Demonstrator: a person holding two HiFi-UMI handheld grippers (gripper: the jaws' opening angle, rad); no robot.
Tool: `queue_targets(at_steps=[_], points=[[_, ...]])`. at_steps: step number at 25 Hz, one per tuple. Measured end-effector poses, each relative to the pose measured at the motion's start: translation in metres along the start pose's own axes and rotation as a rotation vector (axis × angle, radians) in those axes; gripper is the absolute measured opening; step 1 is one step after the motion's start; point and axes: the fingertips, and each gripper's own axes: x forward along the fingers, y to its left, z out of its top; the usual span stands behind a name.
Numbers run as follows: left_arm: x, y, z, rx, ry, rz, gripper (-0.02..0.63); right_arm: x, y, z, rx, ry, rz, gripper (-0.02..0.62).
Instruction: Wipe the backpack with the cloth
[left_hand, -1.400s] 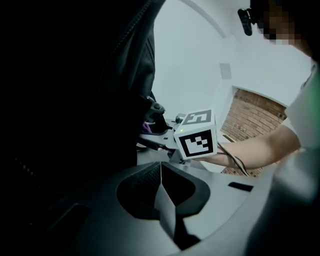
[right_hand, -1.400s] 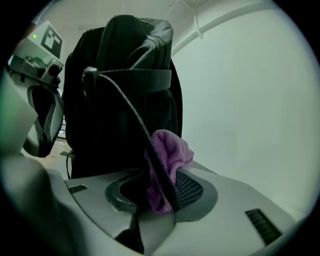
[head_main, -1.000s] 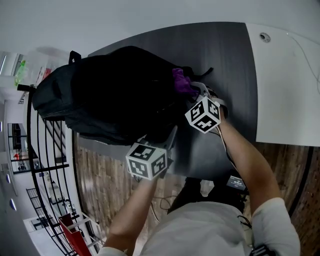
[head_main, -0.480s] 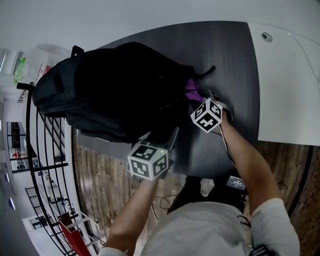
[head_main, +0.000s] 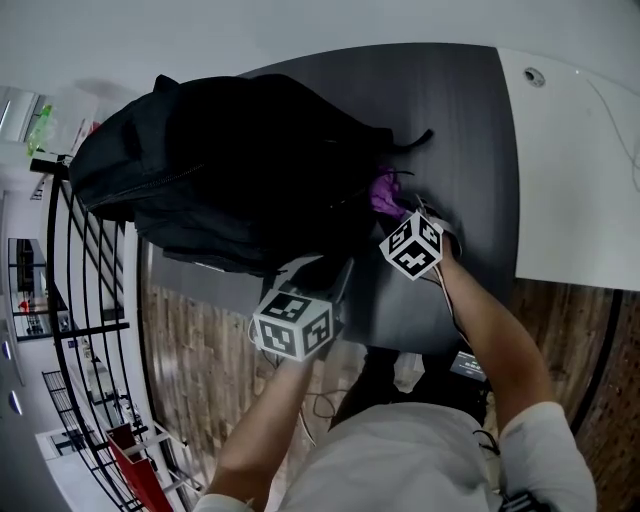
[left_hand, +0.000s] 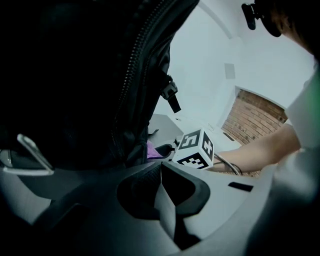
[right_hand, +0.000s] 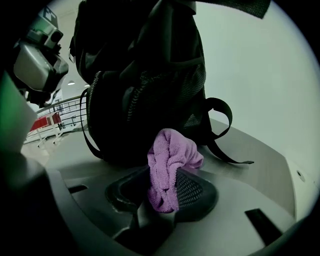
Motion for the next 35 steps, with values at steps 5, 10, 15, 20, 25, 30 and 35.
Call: queue_targets(at_steps=[5, 10, 15, 20, 25, 30, 35], points=[[-0.010, 0.005, -0.013, -0.019, -0.009, 0.003, 0.006, -0.004, 0.028, -0.004, -0.013, 0.005, 0.029, 0.144], [-0.019, 0.008, -0.024, -0.029, -0.011, -0.002, 0.006, -0.010, 0.043, -0.007, 0.038, 0.012, 0.020, 0.146], [-0.028, 0.012, -0.033, -0.036, -0.015, -0.015, 0.006, -0.015, 0.059, -0.009, 0.105, 0.025, -0.021, 0.146], [-0.037, 0.015, -0.042, -0.037, -0.015, -0.031, 0.006, -0.018, 0.069, -0.011, 0.158, 0.033, -0.056, 0.146], [-0.046, 0.021, -0.046, -0.043, -0.023, -0.034, 0.006, -0.024, 0.078, -0.012, 0.180, 0.046, -0.085, 0.146], [-0.064, 0.028, -0.050, -0.068, -0.053, -0.031, 0.006, -0.038, 0.097, -0.012, 0.157, 0.064, -0.093, 0.144], [-0.076, 0.040, -0.056, -0.101, -0.079, -0.034, 0.006, -0.045, 0.106, -0.006, 0.154, 0.087, -0.102, 0.144]])
